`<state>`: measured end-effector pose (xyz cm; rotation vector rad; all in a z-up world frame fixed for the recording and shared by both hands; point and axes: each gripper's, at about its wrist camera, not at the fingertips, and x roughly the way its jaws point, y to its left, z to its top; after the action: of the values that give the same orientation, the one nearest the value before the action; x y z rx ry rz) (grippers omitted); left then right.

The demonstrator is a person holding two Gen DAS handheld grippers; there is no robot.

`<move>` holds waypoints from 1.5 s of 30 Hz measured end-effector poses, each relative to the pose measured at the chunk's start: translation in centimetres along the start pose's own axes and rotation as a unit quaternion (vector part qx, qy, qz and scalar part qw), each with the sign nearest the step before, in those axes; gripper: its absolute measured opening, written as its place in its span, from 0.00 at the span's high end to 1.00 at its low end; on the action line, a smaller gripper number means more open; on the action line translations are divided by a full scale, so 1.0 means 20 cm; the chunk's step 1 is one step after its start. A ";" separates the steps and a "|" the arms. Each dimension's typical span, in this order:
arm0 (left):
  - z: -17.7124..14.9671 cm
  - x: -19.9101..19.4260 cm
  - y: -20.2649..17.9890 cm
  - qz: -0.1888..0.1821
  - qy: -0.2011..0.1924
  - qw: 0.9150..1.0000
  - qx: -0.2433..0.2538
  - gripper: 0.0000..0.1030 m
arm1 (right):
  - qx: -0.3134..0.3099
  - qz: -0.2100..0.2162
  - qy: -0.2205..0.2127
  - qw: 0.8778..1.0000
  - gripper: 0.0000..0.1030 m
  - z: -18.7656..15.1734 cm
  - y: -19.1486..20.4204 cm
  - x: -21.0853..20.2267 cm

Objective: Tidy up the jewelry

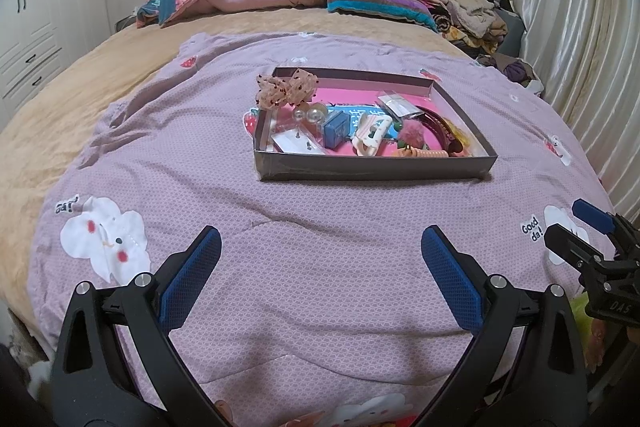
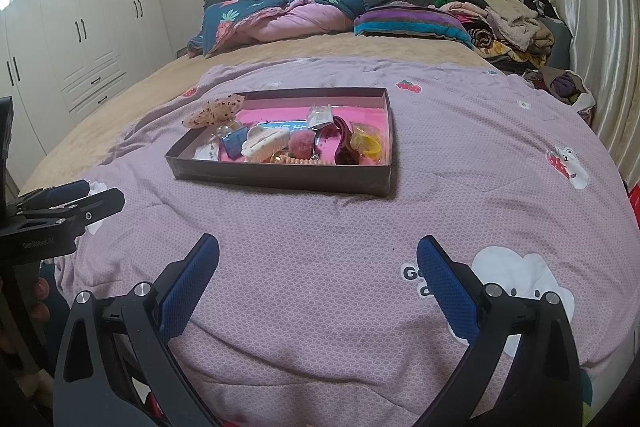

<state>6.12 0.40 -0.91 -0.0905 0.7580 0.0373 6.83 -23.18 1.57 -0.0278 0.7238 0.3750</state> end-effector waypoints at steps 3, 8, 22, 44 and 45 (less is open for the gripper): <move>0.00 0.00 0.00 0.001 0.000 1.000 0.001 0.09 | -0.001 0.000 0.000 1.000 0.04 0.00 0.00 0.00; 0.00 0.00 0.00 0.000 0.000 1.000 0.001 0.09 | -0.001 -0.001 0.000 1.000 0.04 0.00 0.00 0.00; 0.00 0.00 0.01 -0.001 0.005 1.000 0.000 0.09 | 0.003 -0.005 -0.005 1.000 0.04 0.01 -0.02 -0.02; 0.10 0.25 0.37 0.034 0.040 0.994 -0.094 0.09 | 0.047 -0.054 0.018 0.997 0.04 0.10 -0.27 0.17; 0.13 0.29 0.46 0.052 0.040 0.992 -0.107 0.09 | 0.060 -0.063 0.020 0.996 0.04 0.11 -0.33 0.20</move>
<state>11.62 9.75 -3.64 -0.2580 0.8364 0.2149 13.30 -27.73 -0.08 0.0315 0.7797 0.2099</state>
